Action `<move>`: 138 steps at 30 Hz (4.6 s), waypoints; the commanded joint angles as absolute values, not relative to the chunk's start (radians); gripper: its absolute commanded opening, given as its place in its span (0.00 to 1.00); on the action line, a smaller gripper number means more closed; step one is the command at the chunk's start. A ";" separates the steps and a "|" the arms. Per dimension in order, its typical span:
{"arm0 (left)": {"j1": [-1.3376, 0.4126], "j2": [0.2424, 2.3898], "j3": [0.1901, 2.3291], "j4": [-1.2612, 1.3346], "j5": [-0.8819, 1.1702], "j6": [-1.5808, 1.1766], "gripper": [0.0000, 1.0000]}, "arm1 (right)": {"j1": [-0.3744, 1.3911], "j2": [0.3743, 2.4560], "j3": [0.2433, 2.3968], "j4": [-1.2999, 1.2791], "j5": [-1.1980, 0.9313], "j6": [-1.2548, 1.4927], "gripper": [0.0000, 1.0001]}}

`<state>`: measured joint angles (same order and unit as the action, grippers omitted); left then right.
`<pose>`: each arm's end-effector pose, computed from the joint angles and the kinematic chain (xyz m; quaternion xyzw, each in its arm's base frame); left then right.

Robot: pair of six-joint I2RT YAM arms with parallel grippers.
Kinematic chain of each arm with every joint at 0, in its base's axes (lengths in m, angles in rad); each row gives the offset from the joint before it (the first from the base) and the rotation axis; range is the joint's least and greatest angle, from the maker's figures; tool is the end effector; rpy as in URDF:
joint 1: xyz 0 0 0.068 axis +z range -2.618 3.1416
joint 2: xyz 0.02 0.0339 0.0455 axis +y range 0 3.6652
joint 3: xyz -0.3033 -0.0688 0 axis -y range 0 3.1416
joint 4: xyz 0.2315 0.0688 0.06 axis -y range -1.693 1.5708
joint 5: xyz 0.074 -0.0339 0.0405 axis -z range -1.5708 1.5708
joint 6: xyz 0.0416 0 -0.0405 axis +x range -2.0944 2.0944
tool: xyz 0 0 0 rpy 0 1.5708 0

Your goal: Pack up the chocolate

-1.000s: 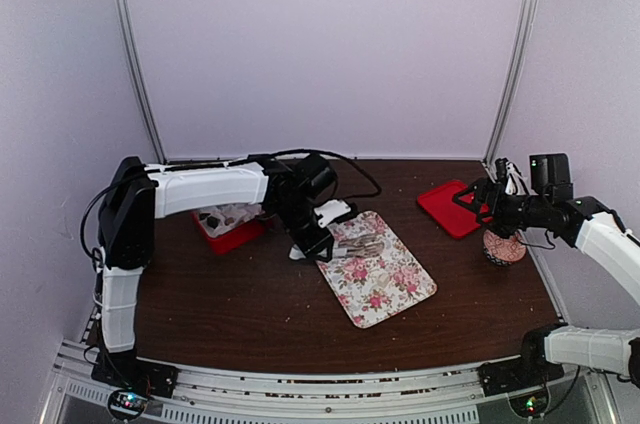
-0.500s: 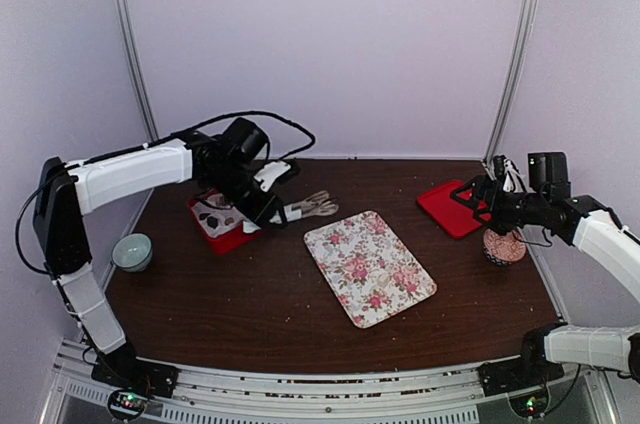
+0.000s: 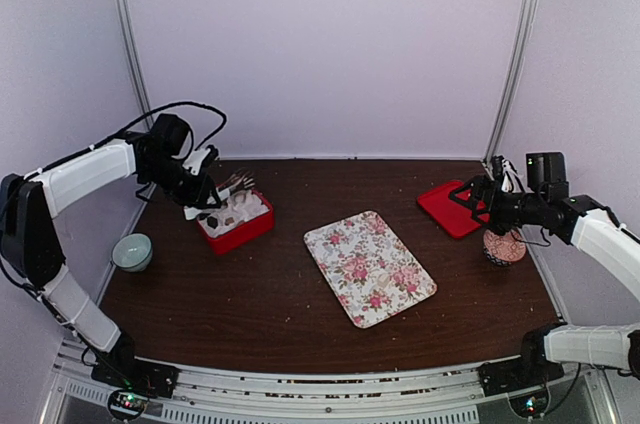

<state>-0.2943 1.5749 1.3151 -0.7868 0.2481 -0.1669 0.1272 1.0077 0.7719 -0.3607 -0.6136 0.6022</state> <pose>0.3010 -0.1019 0.3163 0.0930 0.9544 -0.1751 0.2230 0.1820 0.0474 0.3136 0.0608 0.8520 0.4085 0.3217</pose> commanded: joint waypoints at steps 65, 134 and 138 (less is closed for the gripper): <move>-0.690 1.545 1.319 -0.821 0.342 0.008 0.42 | 0.121 1.094 0.864 -0.468 -0.605 0.553 1.00; -0.613 1.548 1.353 -0.776 0.277 -0.046 0.12 | 0.121 1.055 0.800 -0.359 -0.653 0.550 1.00; -0.494 1.497 1.345 -0.784 0.305 -0.058 0.12 | 0.121 1.063 0.809 -0.369 -0.655 0.539 1.00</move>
